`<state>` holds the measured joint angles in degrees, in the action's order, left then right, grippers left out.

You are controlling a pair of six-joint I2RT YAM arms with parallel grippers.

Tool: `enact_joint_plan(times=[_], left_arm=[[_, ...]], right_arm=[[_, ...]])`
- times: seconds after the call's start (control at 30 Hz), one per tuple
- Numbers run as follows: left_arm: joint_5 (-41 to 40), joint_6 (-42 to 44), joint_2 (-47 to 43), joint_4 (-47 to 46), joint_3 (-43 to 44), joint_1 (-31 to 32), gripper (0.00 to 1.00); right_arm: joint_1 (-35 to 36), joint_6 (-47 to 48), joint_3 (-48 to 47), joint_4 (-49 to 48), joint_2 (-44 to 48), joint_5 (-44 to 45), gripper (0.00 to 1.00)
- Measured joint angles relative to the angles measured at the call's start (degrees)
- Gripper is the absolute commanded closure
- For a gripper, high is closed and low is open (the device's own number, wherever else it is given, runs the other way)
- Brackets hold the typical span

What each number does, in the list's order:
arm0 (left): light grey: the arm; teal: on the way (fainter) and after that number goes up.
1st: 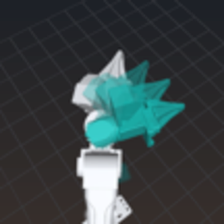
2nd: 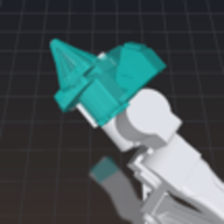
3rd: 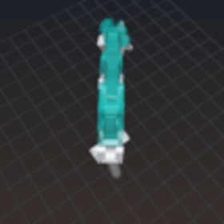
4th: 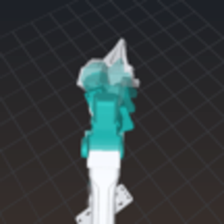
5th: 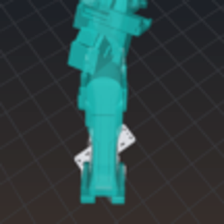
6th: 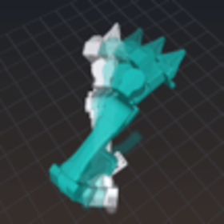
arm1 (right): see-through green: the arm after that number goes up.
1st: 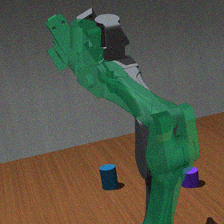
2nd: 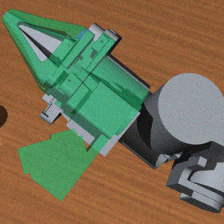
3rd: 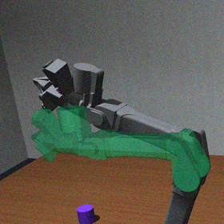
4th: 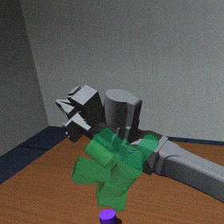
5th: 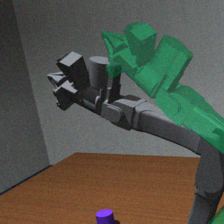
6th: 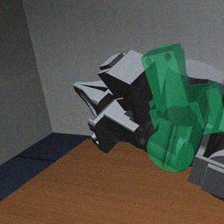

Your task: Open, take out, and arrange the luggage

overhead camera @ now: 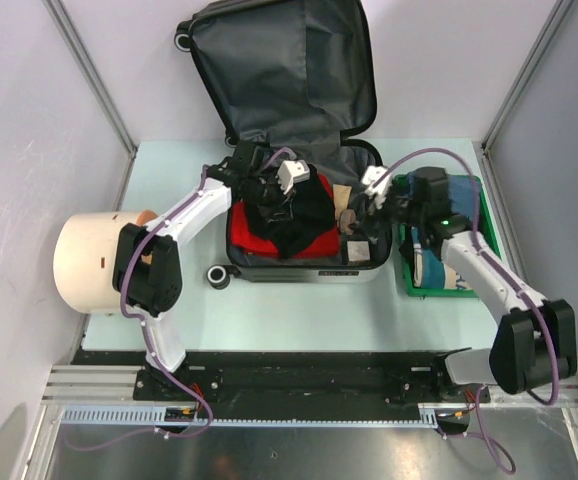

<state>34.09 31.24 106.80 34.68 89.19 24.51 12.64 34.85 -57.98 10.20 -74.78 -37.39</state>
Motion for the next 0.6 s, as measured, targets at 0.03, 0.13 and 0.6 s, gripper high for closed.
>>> enact_joint_plan(times=[0.03,0.13,0.6], left_arm=[[0.5,-0.4,0.0,0.0,0.1,-0.1,1.0],[1.7,-1.3,0.0,0.1,0.1,-0.1,1.0],[4.5,-1.4,0.0,0.2,0.1,-1.0,1.0]], right_arm=[[2.6,2.1,0.5,-2.8,-1.5,-0.2,0.0],[7.3,7.4,1.3,-8.9,-5.6,-0.7,0.0],[12.6,35.1,3.5,-21.1,-18.2,-6.6,0.0]])
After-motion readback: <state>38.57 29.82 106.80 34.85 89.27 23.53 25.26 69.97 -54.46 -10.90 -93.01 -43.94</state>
